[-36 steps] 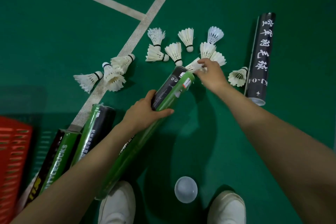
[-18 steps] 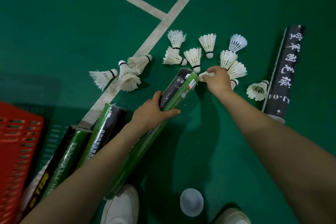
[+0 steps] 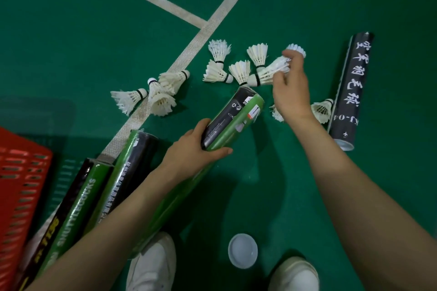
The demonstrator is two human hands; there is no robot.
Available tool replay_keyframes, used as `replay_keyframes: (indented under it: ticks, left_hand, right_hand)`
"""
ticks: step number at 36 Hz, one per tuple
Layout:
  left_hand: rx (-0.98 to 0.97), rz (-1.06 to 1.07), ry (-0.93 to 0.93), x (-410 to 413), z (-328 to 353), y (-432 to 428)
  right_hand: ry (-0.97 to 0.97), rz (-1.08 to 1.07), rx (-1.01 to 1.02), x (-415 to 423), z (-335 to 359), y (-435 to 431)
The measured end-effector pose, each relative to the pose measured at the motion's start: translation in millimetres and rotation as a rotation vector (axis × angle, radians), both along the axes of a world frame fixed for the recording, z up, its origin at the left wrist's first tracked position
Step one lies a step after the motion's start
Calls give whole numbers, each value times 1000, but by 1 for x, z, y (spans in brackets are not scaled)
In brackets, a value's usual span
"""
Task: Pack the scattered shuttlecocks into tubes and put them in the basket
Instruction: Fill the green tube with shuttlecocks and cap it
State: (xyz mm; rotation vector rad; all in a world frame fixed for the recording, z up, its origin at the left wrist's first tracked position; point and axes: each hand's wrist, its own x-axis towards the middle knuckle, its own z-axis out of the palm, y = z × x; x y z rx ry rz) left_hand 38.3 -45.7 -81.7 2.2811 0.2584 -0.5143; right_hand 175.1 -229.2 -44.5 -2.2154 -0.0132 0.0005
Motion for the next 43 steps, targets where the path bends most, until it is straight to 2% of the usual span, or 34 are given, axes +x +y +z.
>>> replay_keyframes:
  ticks: [2,8,15,20,24,28,31,33,43]
  left_hand:
    - [-11,-10,-24,-6,4,-2]
    - [-41,-4,-108,-20,14,0]
    - [5,2,-151,-28,17,-1]
    - [39,17,-132,-26,8,0]
    - [85,23,-54,-19,-5,-1]
    - [110,45,1,-4,-13,2]
    - [112,72,33,9,-17,9]
    - [114,92,44,16,-20,15]
    - [58,104,106,29,-32,22]
  right_hand:
    - [37,48,-19,-8,6,-2]
    - [137,95,94,-33,21,-8]
    - [243,305,70,-58,41,3]
    - [442,391,86,-53,29,7]
    - [540,379,68,-37,8,9]
    - [474,217,79,-18,-17,18]
    - [392,152,-67,2,-34,22]
    - [387,213,-203,16,-44,22]
    - [334,424,-635,71,-55,49]
